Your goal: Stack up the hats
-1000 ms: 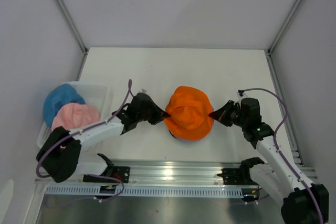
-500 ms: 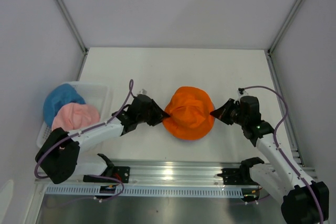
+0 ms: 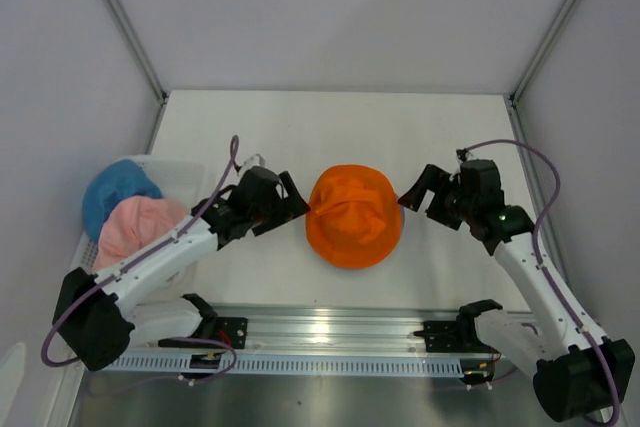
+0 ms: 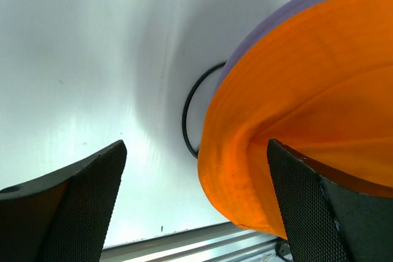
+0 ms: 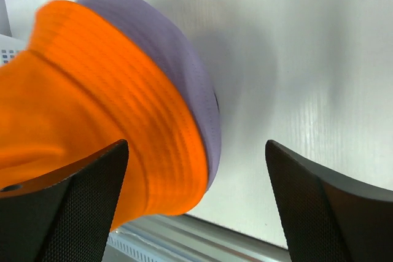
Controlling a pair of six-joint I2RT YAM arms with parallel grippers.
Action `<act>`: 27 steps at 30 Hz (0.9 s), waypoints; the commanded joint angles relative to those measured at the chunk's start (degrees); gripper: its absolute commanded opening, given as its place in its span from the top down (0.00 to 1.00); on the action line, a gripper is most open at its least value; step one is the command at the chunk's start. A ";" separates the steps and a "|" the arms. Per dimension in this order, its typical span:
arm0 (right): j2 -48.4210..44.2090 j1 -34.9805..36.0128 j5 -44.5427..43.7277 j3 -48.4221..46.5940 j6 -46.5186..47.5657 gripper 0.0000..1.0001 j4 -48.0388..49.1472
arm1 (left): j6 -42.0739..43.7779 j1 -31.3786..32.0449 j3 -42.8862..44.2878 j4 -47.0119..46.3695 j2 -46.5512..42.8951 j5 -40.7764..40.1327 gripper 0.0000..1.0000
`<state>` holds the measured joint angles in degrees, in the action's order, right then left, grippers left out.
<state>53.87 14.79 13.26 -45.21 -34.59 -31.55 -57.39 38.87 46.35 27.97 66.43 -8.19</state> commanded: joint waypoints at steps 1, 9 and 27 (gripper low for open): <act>0.18 -0.02 -4.81 -11.02 4.79 0.03 -8.07 | 8.33 -4.14 7.69 10.34 -5.69 -5.35 0.00; 6.42 -0.90 -12.99 -28.43 11.29 0.00 -10.21 | 20.02 -23.91 32.01 30.46 -7.55 -13.50 0.00; 13.55 -5.12 1.07 -22.73 8.84 0.00 6.23 | 15.54 -58.38 20.19 27.76 -0.97 -14.32 0.12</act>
<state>67.72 10.31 12.01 -67.92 -25.10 -29.61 -42.46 -18.92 66.41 60.10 63.24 -22.79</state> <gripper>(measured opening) 0.993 0.894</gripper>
